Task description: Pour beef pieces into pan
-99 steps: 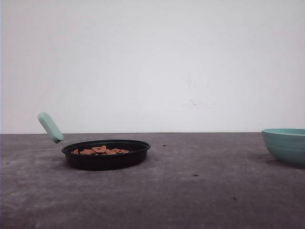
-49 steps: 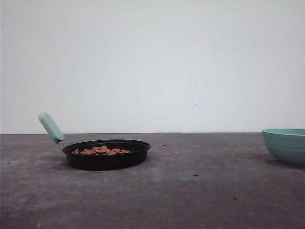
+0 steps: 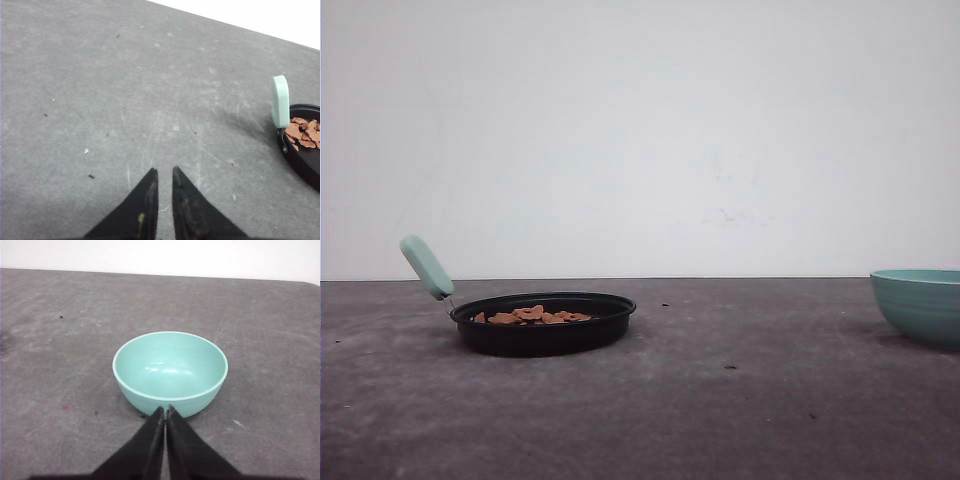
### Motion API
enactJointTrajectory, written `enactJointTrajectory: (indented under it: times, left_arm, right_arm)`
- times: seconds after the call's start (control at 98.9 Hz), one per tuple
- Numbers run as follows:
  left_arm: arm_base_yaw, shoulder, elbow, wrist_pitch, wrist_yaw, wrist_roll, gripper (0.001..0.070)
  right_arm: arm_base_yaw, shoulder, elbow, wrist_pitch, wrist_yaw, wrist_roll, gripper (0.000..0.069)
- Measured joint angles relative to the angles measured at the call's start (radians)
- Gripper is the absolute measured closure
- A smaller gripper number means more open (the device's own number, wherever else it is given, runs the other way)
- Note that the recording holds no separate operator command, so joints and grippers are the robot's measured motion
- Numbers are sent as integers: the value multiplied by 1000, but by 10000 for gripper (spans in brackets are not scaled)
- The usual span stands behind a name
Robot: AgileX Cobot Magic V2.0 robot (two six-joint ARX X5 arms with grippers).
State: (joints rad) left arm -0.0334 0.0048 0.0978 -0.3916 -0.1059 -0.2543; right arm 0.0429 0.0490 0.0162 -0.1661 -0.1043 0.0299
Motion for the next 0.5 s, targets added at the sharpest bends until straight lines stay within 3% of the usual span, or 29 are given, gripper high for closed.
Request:
enactJointTrajectory:
  times: [0.152,0.283,0.394,0.496]
  left_arm:
    - [0,0,0,-1,0,1,685]
    - [0,0,0,-2,12,36,685]
    - [0,0,0,-2,51,91,685]
    - [0,0,0,-2,57,183,685]
  right_arm:
    - [0,0,0,0,0,0,687]
    - [0,0,0,0,0,0,687]
    - [0,0,0,0,0,0,687]
    - [0,0,0,0,0,0,687]
